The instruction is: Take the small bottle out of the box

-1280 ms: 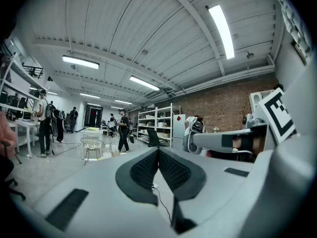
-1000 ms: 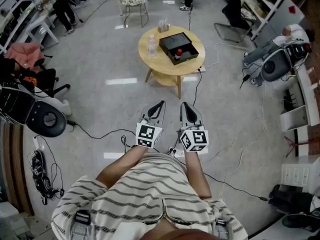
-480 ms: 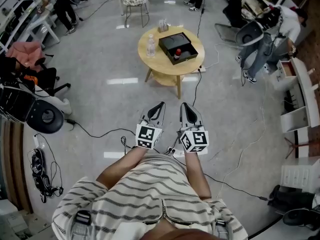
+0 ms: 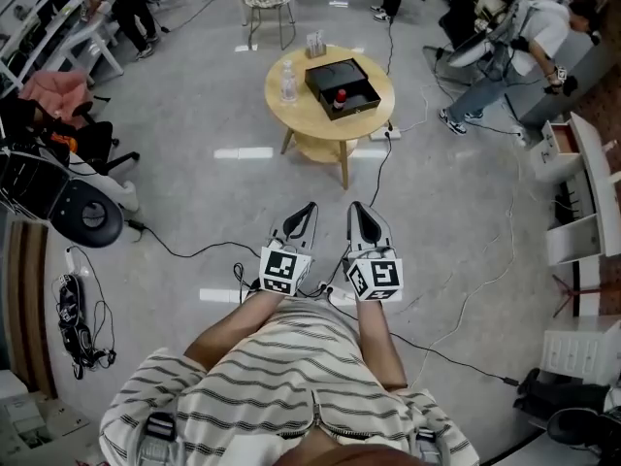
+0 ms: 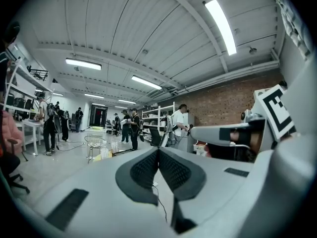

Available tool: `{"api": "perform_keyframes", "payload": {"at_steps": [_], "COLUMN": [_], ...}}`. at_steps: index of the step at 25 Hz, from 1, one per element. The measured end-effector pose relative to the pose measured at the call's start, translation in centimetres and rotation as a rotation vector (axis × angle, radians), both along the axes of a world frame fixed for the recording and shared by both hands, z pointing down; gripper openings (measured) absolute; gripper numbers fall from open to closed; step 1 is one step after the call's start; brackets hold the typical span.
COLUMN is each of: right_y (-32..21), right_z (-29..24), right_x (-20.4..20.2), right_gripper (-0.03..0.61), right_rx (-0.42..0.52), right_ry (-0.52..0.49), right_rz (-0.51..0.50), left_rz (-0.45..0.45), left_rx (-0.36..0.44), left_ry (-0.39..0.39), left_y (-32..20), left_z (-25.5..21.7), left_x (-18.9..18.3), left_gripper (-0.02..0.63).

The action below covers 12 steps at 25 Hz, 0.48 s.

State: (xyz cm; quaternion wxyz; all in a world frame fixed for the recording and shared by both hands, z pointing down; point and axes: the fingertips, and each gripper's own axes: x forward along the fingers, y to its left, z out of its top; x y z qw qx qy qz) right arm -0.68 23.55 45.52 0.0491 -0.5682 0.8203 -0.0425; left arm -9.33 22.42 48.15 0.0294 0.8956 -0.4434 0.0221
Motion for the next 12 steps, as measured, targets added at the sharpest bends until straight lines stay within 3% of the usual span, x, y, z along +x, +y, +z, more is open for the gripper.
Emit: {"api": "perform_keyframes", "payload": {"at_steps": [12], "right_y": [-1.6], "right_z": [0.8], "right_x": [2.0], "right_gripper": [0.018], "right_rx": [-0.013], "right_ry": [-0.022], "right_rz": [0.003], "left_rz": [-0.001], "left_rx": [-0.024], "left_ry": [-0.017], "left_y": [-1.2], "left_z": [1.4], "left_x": [1.6], "left_gripper": [0.021]}}
